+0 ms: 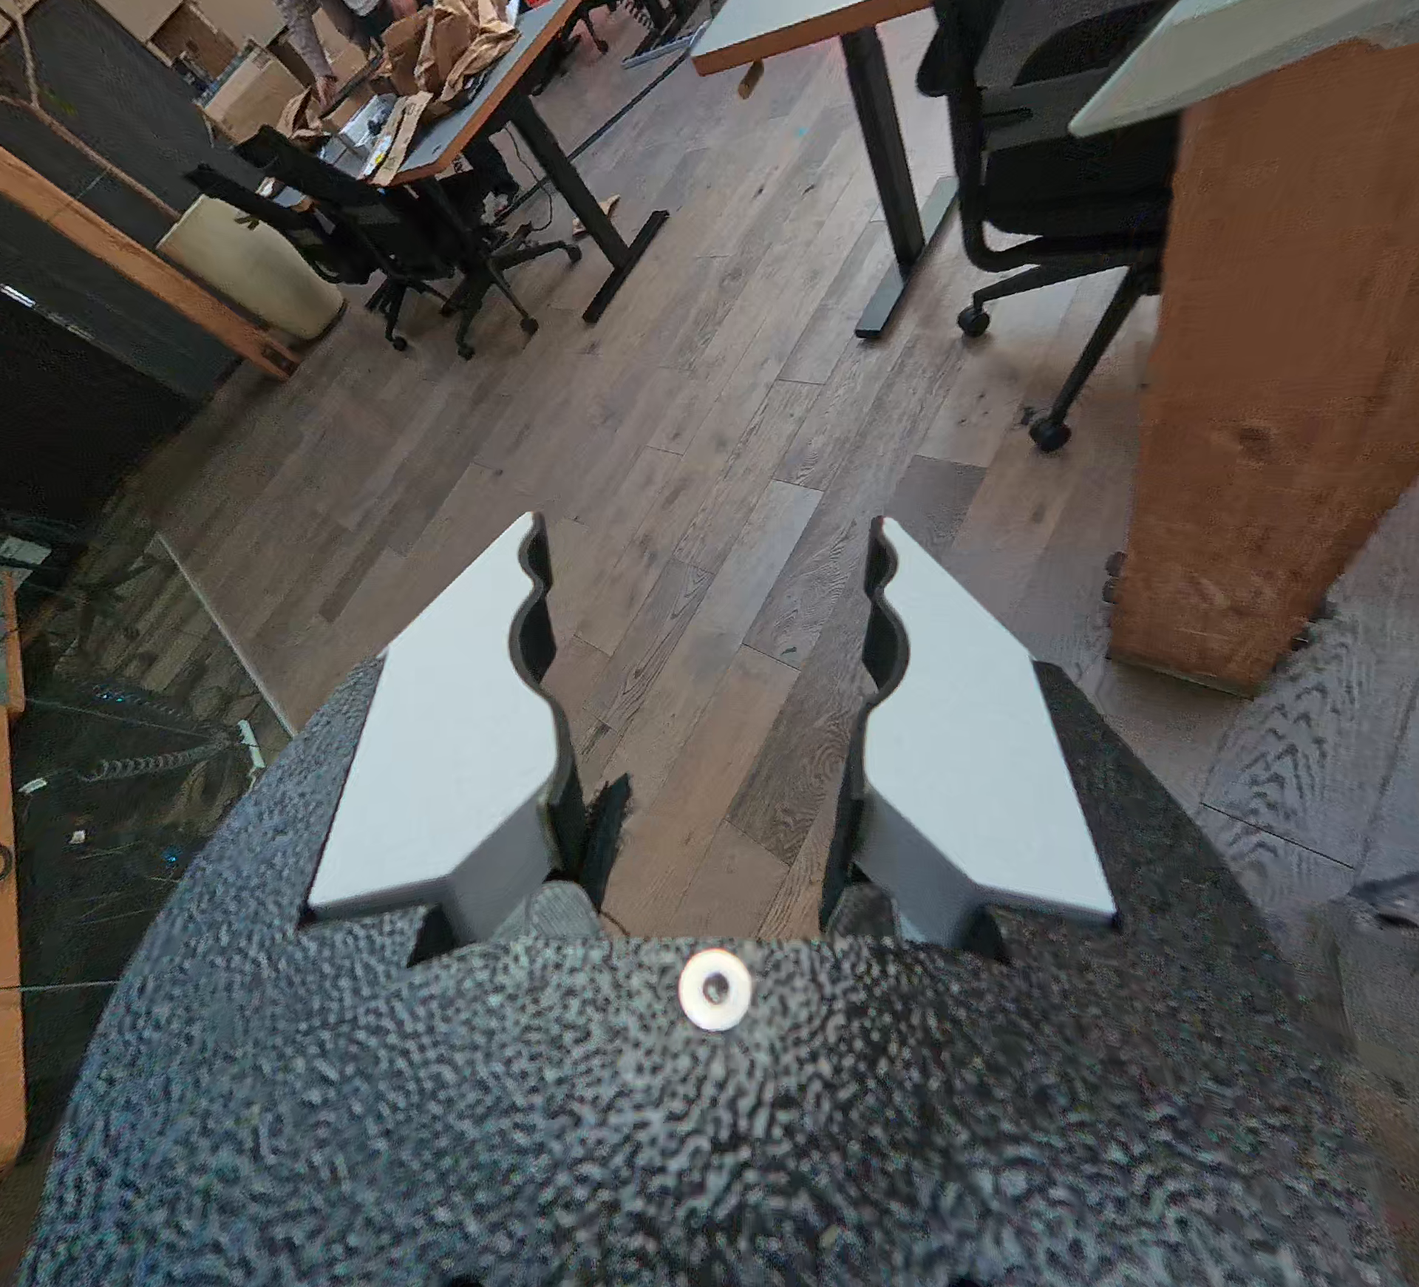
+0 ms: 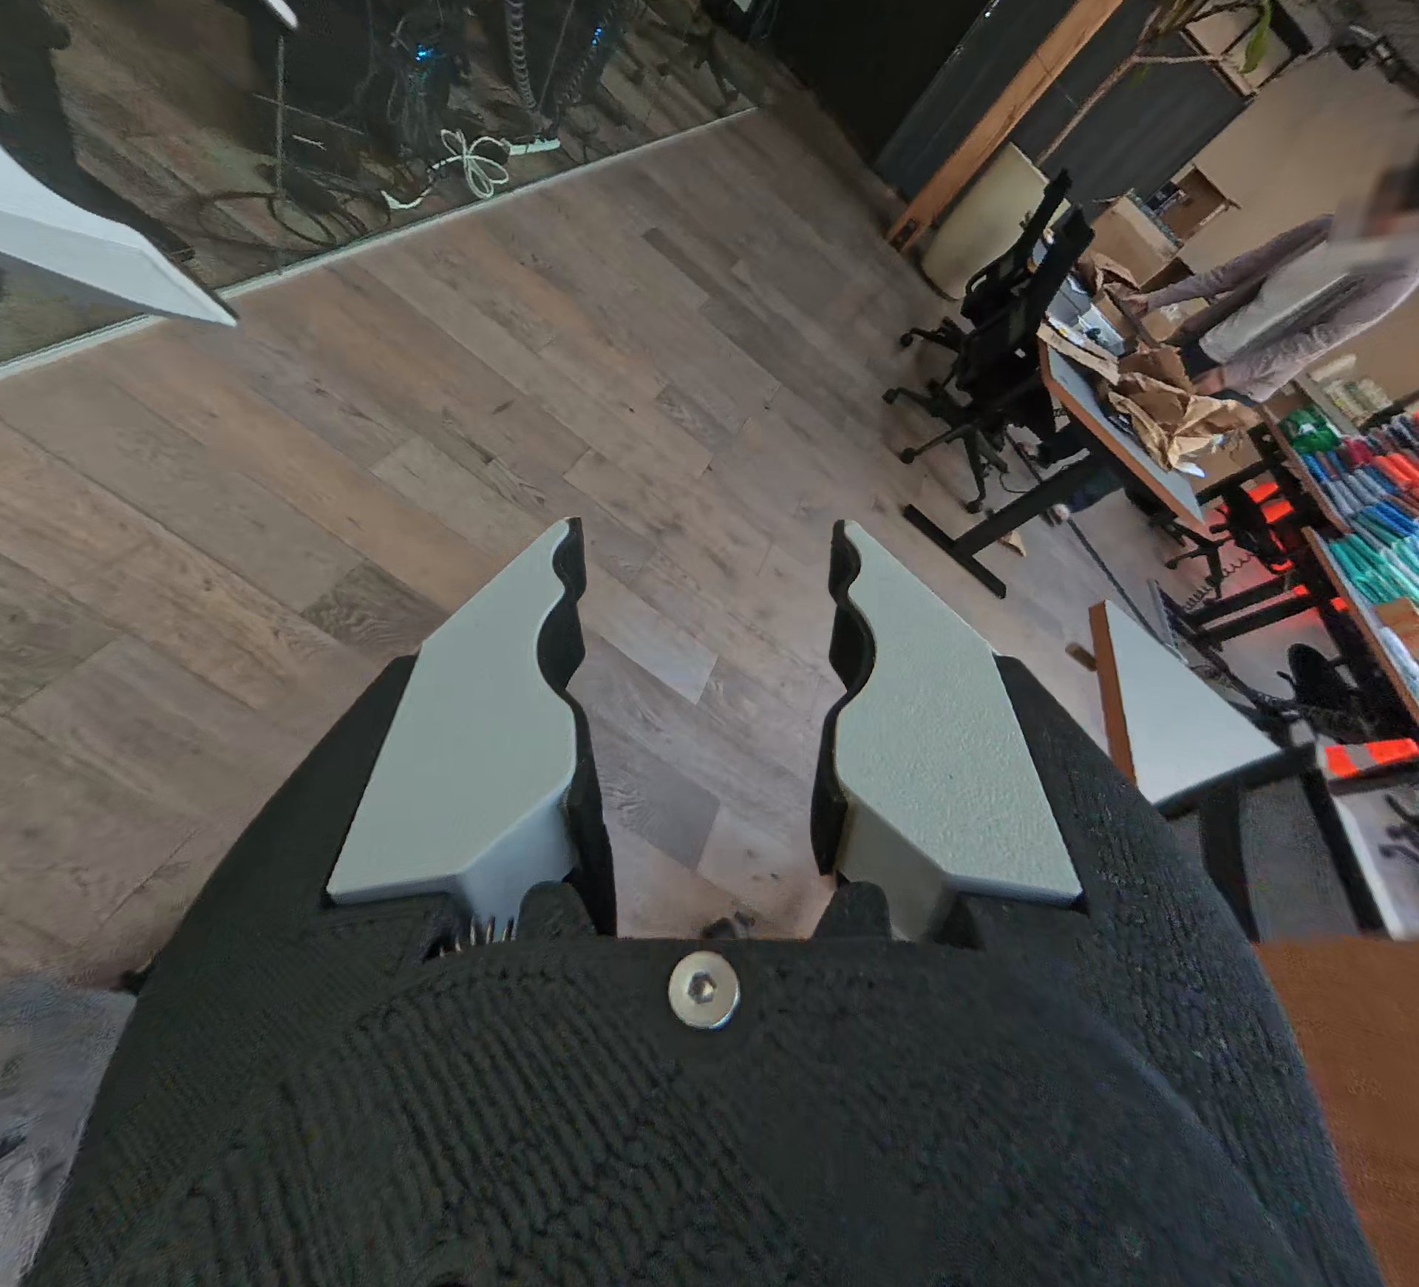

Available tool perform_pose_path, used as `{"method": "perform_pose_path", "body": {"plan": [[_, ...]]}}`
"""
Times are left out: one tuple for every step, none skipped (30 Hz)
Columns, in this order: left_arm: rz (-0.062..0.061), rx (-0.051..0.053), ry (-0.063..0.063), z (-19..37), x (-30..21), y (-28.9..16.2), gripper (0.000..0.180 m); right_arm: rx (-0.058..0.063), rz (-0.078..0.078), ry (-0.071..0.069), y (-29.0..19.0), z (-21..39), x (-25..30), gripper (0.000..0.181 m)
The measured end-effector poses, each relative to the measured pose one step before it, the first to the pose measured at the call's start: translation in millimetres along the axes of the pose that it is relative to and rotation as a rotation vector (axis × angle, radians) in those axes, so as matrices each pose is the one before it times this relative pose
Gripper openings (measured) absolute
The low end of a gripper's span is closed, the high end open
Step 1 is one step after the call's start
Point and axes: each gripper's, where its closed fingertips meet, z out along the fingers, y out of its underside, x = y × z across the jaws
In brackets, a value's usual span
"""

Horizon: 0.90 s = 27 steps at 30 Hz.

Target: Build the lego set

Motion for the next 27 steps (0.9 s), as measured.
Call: {"method": "perform_pose_path", "body": {"plan": [[-0.009, -0.0071, -0.0135, 20.98, -21.47, 4.58, 0.081, 0.0068, -0.0075, 0.0064, -3.58, 27.66, 13.64, 0.064], [-0.0027, -0.0059, -0.0084, 20.27, -19.99, 2.68, 0.081, 0.0168, -0.0076, 0.0028, -4.71, 27.62, 13.46, 0.064], [0.0031, -0.0044, -0.0153, 20.8, -21.81, 0.6, 0.082, 0.022, -0.0067, 0.005, -4.74, 27.72, 14.62, 0.064], [0.0018, -0.0046, -0.0186, 21.22, -22.5, -1.13, 0.082, 0.0089, -0.003, 0.0039, -2.77, 28.11, 15.93, 0.064], [-0.0047, -0.0146, -0.0004, 21.58, -20.08, -1.72, 0.083, -0.0142, 0.004, -0.0028, -0.58, 27.93, 16.63, 0.064], [-0.0046, -0.0153, 0.0059, 21.32, -19.26, -3.71, 0.083, -0.0124, 0.0067, -0.005, -0.98, 24.99, 17.14, 0.066], [0.0041, 0.0002, -0.0058, 19.49, -21.19, -6.64, 0.084, 0.0074, 0.0032, 0.0098, -2.71, 22.74, 20.18, 0.066], [0.0065, 0.01, -0.0114, 20.78, -21.36, -8.12, 0.083, 0.0097, 0.0026, 0.0213, -1.58, 22.18, 22.01, 0.066], [0.0003, 0.0078, -0.0062, 22.41, -19.56, -6.99, 0.083, -0.0087, 0.0098, 0.022, 1.96, 22.64, 20.55, 0.066], [-0.0063, 0.0048, -0.0019, 23.23, -17.87, -5.59, 0.084, -0.0172, 0.0174, 0.015, 3.95, 22.4, 19.14, 0.066], [-0.0084, 0.0057, 0.0037, 24.94, -16.26, -4.99, 0.085, -0.0118, 0.0171, 0.0108, 3.32, 22.18, 17.2, 0.066], [-0.0072, 0.0066, 0.0088, 25.87, -14.25, -4.03, 0.085, -0.0115, 0.0089, 0.0125, 3.5, 22.19, 16.21, 0.066], [-0.0012, 0.0058, 0.0123, 27.2, -13.48, -4.0, 0.086, -0.0167, 0.0007, 0.019, 4.33, 23.29, 16.2, 0.066], [0.007, 0.006, 0.0124, 28.05, -13.32, -3.73, 0.086, -0.0171, -0.0002, 0.0259, 4.93, 22.8, 16.91, 0.066], [0.0137, 0.0049, 0.0117, 28.92, -13.44, -3.2, 0.086, -0.0145, 0.0043, 0.0269, 4.25, 23.07, 16.43, 0.066], [0.0159, 0.0067, 0.0122, 29.48, -13.68, -3.54, 0.087, -0.0097, 0.0088, 0.026, 3.39, 23.22, 15.75, 0.066], [0.017, 0.0127, 0.0153, 29.57, -13.17, -4.18, 0.087, -0.0057, 0.0095, 0.028, 2.35, 23.78, 15.89, 0.066], [0.0193, 0.0183, 0.0219, 29.99, -12.6, -6.19, 0.087, -0.0064, 0.0068, 0.0277, 1.33, 23.78, 15.25, 0.066], [0.0204, 0.026, 0.0214, 30.05, -13.27, -8.14, 0.087, -0.0068, 0.0074, 0.0338, 0.58, 23.77, 16.43, 0.066], [0.0197, 0.0231, 0.0253, 30.9, -13.79, -8.58, 0.086, -0.0135, 0.0107, 0.0231, 0.08, 25.08, 15.68, 0.066], [0.0179, 0.0029, 0.0381, 31.25, -13.63, -7.58, 0.087, -0.0297, 0.007, 0.0077, 0.68, 23.84, 13.32, 0.067], [0.0179, 0.0045, 0.0361, 29.54, -14.42, -9.13, 0.088, -0.0276, -0.0023, 0.0186, -0.66, 22.02, 15.98, 0.069], [0.0193, 0.0202, 0.0268, 29.21, -16.62, -12.03, 0.088, -0.0077, -0.0003, 0.0394, -2.12, 19.79, 19.32, 0.069], [0.0185, 0.0242, 0.0247, 29.1, -16.55, -12.05, 0.088, -0.0042, 0.0124, 0.0342, -0.76, 19.52, 18.19, 0.069], [0.0161, 0.0156, 0.0261, 29.59, -15.56, -10.07, 0.088, -0.0171, 0.0233, 0.024, 2.42, 19.35, 16.55, 0.069], [0.0129, 0.0129, 0.0262, 28.51, -14.35, -8.75, 0.089, -0.0223, 0.0191, 0.0212, 3.99, 19.11, 15.02, 0.069], [0.0069, 0.017, 0.0237, 28.86, -14.63, -9.17, 0.091, -0.0231, 0.0066, 0.0246, 4.56, 19.0, 15.14, 0.069]]}}
